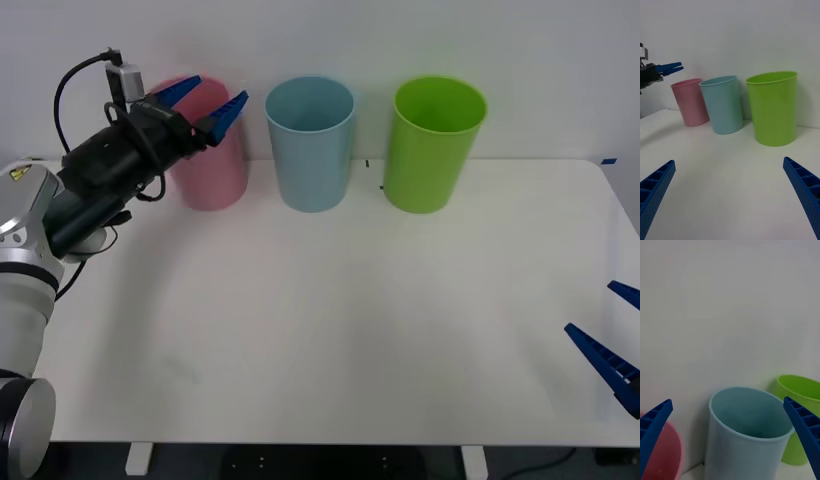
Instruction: Grasp the object on the table and drop it into the matching bin: aluminum can to the light blue bin, PET bottle to the pink bin.
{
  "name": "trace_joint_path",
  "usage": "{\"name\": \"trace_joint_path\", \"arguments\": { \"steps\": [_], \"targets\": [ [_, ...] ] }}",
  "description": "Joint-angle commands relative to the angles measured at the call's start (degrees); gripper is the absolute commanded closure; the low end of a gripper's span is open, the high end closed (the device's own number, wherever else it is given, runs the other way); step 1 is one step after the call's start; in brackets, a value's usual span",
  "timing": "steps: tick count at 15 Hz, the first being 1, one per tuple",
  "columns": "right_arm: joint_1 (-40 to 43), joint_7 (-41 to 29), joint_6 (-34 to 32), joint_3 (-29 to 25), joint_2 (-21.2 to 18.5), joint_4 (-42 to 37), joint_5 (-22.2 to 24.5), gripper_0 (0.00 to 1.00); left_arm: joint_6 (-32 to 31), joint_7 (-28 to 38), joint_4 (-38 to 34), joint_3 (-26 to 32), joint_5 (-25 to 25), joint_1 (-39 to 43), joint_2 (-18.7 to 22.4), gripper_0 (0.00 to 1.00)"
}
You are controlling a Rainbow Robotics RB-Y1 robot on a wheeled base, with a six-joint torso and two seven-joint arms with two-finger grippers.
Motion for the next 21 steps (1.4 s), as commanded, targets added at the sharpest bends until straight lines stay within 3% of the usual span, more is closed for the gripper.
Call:
{"name": "trace_joint_path", "arguments": {
  "steps": [1, 5, 15, 21],
  "targets": [
    [0.00, 0.00, 0.00, 0.00, 0.00, 0.00, 0.00, 0.00, -0.89, -0.32, -6.38, 0.09, 1.54, 6.66, 1.89, 0.00],
    [0.00, 0.00, 0.00, 0.00, 0.00, 0.00, 0.00, 0.00, -3.88, -0.40, -12.62, 1.67, 1.62, 14.48, 4.88, 0.00],
    [0.00, 0.00, 0.00, 0.00, 0.00, 0.00, 0.00, 0.00, -19.44, -1.28, -20.09, 13.54, 0.31, 30.13, 8.13, 0.00],
    [0.00, 0.00, 0.00, 0.00, 0.00, 0.00, 0.00, 0.00, -22.07, -1.90, -25.89, 17.84, 1.62, 39.79, 8.66, 0.00]
  ]
}}
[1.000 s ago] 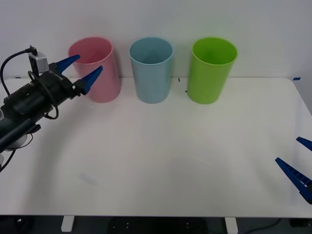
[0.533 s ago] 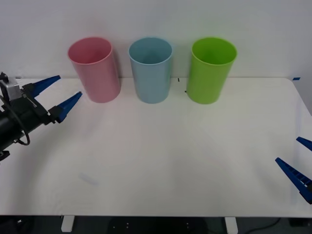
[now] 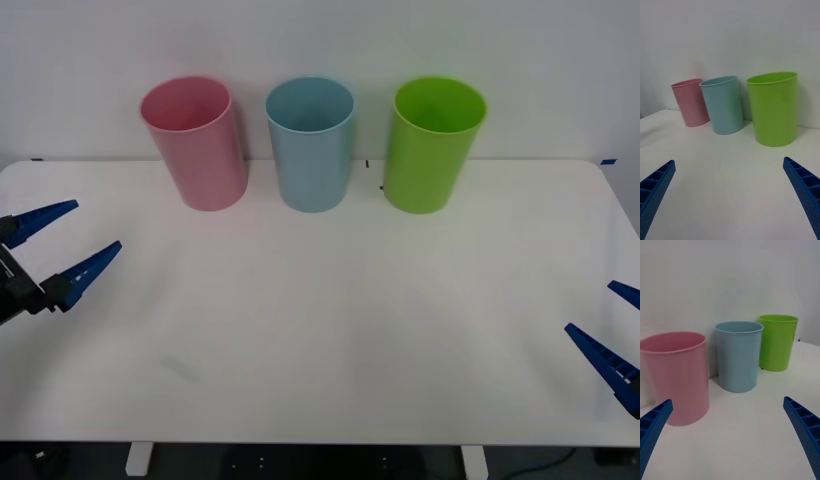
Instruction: Grasp the object on the table and drop it into the matching bin: aluminum can to the light blue bin, PET bottle to the pink bin.
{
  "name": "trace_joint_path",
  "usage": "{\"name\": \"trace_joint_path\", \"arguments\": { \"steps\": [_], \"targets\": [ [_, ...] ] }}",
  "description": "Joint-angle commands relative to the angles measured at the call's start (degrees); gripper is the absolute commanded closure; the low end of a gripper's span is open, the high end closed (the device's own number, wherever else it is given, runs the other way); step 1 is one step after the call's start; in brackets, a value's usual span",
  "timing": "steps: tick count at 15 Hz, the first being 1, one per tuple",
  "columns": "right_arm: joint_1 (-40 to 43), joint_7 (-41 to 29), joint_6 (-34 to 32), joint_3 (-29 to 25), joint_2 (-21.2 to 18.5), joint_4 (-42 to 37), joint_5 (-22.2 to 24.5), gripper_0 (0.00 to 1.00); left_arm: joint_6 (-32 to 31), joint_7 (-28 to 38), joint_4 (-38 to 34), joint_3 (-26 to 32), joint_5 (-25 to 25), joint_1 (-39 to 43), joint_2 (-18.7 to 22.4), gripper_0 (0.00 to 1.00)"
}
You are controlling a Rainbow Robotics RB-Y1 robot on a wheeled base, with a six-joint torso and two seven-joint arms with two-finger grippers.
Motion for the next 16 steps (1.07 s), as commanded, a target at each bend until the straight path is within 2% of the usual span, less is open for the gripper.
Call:
{"name": "trace_joint_path", "arguments": {
  "steps": [1, 9, 16],
  "targets": [
    [0.00, 0.00, 0.00, 0.00, 0.00, 0.00, 0.00, 0.00, -1.13, -0.63, -2.06, 1.76, 1.09, 4.23, 0.02, 0.00],
    [0.00, 0.00, 0.00, 0.00, 0.00, 0.00, 0.00, 0.00, -4.82, -3.61, -3.03, 4.14, 3.90, 12.05, 1.51, 0.00],
    [0.00, 0.00, 0.00, 0.00, 0.00, 0.00, 0.00, 0.00, -5.79, -3.61, -3.03, 3.61, 4.52, 12.49, 2.04, 0.00]
  ]
}}
